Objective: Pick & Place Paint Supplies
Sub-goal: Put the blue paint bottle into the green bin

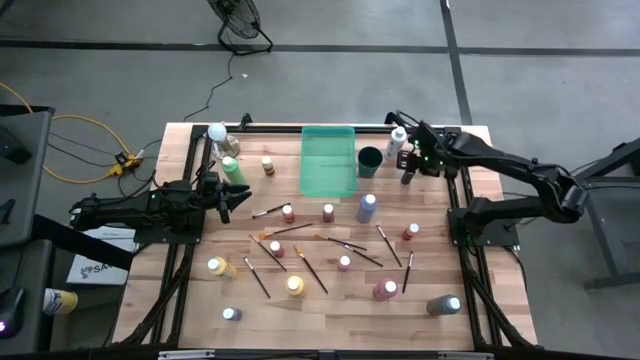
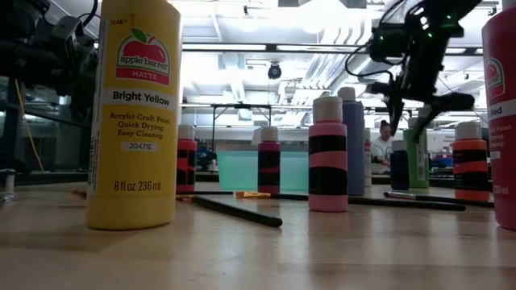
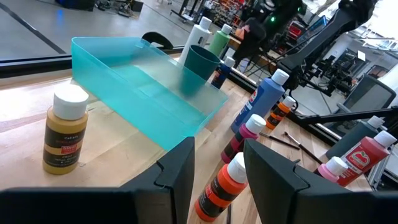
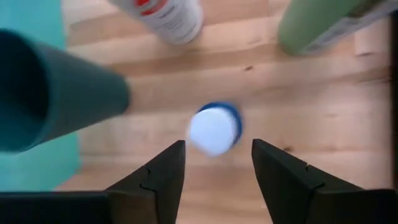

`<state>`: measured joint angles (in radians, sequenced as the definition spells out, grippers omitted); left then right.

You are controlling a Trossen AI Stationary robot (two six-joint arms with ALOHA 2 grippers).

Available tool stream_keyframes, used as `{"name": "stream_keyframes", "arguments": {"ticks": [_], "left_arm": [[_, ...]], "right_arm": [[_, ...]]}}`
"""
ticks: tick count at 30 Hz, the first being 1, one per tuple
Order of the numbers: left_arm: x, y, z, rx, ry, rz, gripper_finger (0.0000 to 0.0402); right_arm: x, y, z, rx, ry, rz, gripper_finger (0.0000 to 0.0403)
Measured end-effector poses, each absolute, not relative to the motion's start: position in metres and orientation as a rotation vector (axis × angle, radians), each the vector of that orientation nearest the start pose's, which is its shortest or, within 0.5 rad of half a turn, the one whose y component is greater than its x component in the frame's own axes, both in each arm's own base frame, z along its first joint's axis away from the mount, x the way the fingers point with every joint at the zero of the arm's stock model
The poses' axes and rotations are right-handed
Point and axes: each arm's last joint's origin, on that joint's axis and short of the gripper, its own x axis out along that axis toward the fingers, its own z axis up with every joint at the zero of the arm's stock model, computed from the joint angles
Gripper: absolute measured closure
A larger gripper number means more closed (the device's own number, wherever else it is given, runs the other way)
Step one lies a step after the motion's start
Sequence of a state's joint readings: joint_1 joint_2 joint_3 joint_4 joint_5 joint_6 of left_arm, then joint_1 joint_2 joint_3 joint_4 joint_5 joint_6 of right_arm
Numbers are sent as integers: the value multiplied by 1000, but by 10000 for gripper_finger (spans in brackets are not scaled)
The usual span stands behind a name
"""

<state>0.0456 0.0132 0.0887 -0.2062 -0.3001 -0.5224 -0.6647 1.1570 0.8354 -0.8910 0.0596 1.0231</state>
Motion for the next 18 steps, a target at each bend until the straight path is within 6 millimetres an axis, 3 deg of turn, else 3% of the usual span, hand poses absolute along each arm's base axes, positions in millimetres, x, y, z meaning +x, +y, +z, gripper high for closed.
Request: {"name": "stream_keyframes", "arguments": {"ticks": [5, 10, 18], "left_arm": [[90, 13, 173, -500, 37, 371, 266], [90, 13, 173, -500, 37, 371, 266], [90, 13, 173, -499, 37, 371, 266]], "right_arm": [[168, -134, 254, 1218, 881, -1141, 255], [174, -148, 252, 1181, 1015, -1153, 265], [178, -153, 245, 1160, 1050, -1173, 203]]}}
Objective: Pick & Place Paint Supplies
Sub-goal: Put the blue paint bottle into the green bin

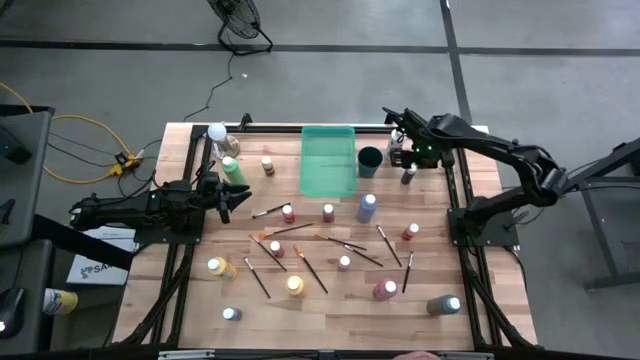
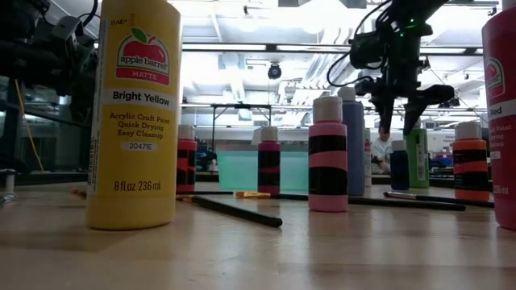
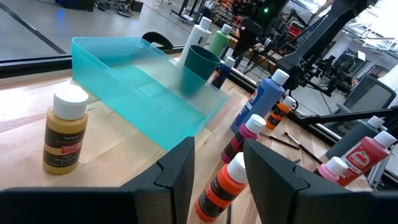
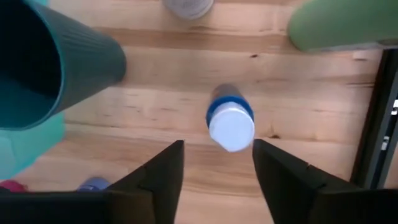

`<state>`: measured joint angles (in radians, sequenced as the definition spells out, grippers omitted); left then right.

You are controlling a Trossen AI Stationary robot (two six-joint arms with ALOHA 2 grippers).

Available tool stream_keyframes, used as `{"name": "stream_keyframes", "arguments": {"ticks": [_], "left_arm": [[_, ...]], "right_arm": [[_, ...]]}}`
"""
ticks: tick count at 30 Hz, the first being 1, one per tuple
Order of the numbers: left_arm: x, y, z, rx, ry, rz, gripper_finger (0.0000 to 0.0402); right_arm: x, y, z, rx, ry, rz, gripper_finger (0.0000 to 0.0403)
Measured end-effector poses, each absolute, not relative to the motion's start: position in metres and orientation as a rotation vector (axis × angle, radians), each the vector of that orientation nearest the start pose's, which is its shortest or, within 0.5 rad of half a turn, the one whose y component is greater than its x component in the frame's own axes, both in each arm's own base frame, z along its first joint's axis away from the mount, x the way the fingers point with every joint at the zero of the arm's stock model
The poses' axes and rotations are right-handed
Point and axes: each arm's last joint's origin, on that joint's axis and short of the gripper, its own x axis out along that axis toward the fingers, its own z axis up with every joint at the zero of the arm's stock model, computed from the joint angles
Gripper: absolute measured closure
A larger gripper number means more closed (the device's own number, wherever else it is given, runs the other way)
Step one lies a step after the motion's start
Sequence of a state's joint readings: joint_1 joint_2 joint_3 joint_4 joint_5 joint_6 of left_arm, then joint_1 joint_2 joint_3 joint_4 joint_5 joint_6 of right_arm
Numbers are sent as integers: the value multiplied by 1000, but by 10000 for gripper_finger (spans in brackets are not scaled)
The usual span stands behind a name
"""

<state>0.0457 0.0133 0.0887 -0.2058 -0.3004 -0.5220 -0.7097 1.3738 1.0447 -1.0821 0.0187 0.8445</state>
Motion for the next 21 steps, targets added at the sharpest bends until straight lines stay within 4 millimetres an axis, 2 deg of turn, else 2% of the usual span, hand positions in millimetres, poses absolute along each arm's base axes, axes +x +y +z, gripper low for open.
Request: {"name": "stream_keyframes", "arguments": {"ticks": [4, 8, 21], "left_arm": [[90, 13, 173, -499, 37, 371, 266], [90, 13, 173, -500, 37, 371, 266], [90, 13, 173, -500, 36, 371, 266]], "right_arm": [[178, -155, 242, 1140, 1057, -1223, 165], [180, -160, 235, 1158, 1082, -1233, 156], [186, -166, 221, 1172, 1131, -1247, 206]]}}
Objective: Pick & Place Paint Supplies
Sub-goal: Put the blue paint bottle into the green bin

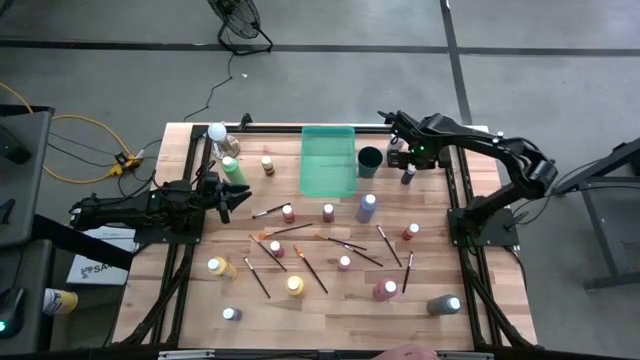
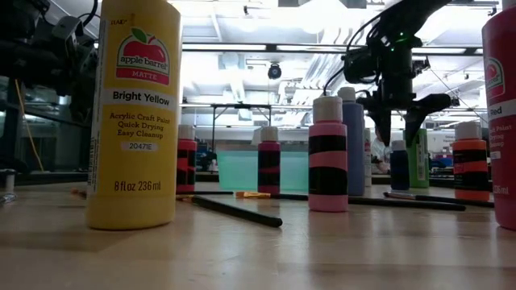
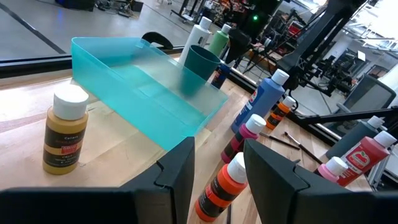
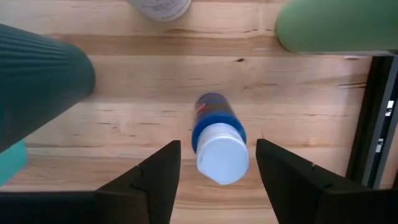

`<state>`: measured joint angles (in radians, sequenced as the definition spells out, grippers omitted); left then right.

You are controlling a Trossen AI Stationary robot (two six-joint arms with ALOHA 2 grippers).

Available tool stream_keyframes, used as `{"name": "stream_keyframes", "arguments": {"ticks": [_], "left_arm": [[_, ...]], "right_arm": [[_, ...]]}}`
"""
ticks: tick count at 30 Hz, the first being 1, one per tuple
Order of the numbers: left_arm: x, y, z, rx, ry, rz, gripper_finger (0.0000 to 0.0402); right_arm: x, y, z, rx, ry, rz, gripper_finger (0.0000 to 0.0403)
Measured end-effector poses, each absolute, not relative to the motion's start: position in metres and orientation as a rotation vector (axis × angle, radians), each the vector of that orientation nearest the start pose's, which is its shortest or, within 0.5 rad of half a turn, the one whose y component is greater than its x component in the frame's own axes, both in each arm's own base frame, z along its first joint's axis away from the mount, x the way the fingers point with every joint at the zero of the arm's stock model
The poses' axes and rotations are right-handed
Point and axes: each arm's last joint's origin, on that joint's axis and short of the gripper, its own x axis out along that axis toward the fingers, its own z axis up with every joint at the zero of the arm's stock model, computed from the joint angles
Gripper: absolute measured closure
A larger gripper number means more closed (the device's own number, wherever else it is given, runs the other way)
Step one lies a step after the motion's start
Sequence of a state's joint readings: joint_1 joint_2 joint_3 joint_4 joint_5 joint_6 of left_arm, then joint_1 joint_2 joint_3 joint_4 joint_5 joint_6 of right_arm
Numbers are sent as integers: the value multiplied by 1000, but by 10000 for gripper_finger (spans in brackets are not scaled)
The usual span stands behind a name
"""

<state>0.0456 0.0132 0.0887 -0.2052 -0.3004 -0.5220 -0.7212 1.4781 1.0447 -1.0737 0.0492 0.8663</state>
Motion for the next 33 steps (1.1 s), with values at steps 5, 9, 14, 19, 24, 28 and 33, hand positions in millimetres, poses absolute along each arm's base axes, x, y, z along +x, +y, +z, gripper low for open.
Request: {"name": "stream_keyframes", "arguments": {"ticks": [5, 9, 14, 19, 24, 28, 33], "left_arm": [[90, 13, 173, -500, 36, 371, 266], [90, 13, 173, -500, 36, 371, 266], [90, 13, 173, -500, 35, 371, 266], [90, 13, 173, -500, 36, 371, 266], [90, 13, 173, -500, 36, 371, 266], [90, 13, 173, -500, 36, 371, 266], [90, 13, 173, -500, 35, 371, 266]], "right_arm": [[186, -166, 221, 1170, 1136, -1248, 230], [184, -164, 221, 1171, 1166, -1252, 252], [183, -163, 221, 1171, 1182, -1255, 280], [183, -163, 221, 1171, 1182, -1255, 282], [183, -160, 224, 1179, 1172, -1229, 286], [181, -152, 237, 1213, 1126, -1167, 290], [179, -142, 270, 1214, 1091, -1110, 290]]}}
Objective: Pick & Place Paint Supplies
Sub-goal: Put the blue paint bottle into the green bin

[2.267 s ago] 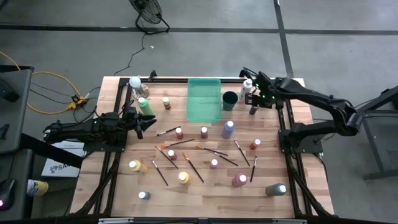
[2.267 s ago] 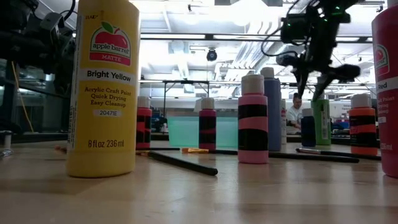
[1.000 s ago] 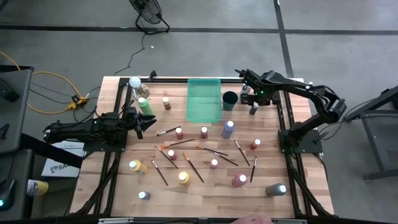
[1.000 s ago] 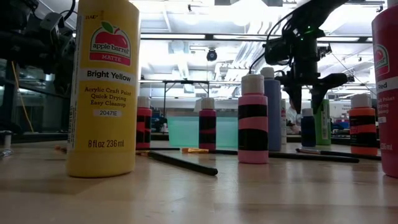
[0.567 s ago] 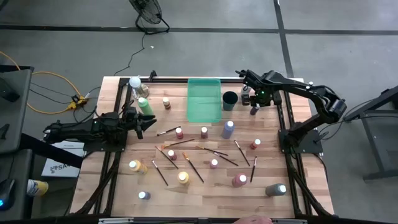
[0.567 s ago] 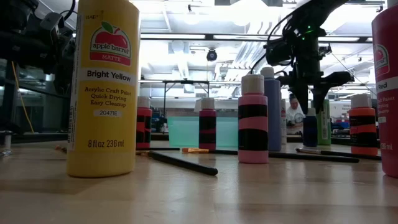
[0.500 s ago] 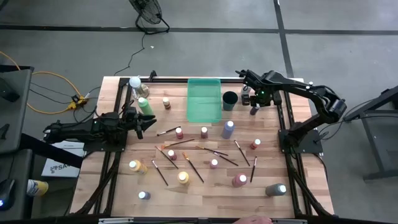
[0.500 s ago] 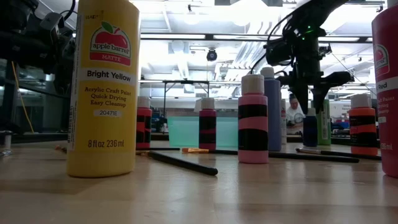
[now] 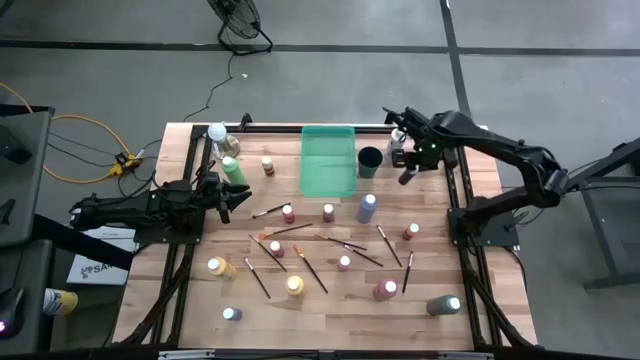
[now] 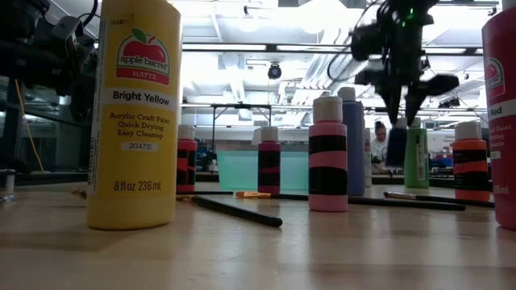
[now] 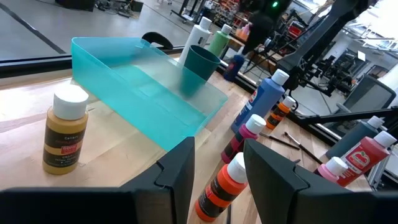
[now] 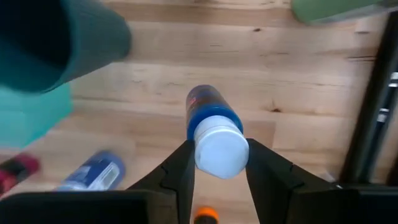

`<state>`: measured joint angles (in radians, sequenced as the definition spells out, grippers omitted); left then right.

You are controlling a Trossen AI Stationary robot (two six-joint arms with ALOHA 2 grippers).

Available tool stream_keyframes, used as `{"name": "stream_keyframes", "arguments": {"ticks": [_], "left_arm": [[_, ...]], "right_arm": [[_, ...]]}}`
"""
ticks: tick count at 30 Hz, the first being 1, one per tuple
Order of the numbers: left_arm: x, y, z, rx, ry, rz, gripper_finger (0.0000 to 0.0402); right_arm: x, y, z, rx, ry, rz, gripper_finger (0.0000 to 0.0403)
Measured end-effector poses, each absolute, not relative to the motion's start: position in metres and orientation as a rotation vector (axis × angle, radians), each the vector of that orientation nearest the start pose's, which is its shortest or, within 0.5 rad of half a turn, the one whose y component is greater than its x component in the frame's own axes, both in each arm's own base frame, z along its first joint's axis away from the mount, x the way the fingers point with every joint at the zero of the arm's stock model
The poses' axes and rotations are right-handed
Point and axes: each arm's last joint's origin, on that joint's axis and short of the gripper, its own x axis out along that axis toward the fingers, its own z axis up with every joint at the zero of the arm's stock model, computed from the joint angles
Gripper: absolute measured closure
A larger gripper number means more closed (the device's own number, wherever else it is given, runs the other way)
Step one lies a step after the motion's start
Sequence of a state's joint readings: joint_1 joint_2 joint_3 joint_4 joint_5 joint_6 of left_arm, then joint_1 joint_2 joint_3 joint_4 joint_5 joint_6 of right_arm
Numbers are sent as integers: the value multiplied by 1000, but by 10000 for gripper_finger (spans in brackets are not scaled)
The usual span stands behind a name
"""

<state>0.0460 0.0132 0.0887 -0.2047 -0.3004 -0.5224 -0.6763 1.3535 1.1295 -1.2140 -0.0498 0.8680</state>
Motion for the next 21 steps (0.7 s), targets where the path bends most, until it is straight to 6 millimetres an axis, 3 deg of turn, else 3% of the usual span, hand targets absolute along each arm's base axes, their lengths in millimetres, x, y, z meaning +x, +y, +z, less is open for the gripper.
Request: {"name": "stream_keyframes", "arguments": {"ticks": [10, 15, 21], "left_arm": [[90, 13, 173, -500, 35, 371, 266], [90, 13, 173, -500, 35, 371, 266], [90, 13, 173, -500, 35, 371, 266]], "right_arm": [[195, -143, 361, 1034, 939, -999, 290], [220, -156, 381, 849, 956, -865, 290], [261, -184, 390, 634, 990, -731, 290]]}}
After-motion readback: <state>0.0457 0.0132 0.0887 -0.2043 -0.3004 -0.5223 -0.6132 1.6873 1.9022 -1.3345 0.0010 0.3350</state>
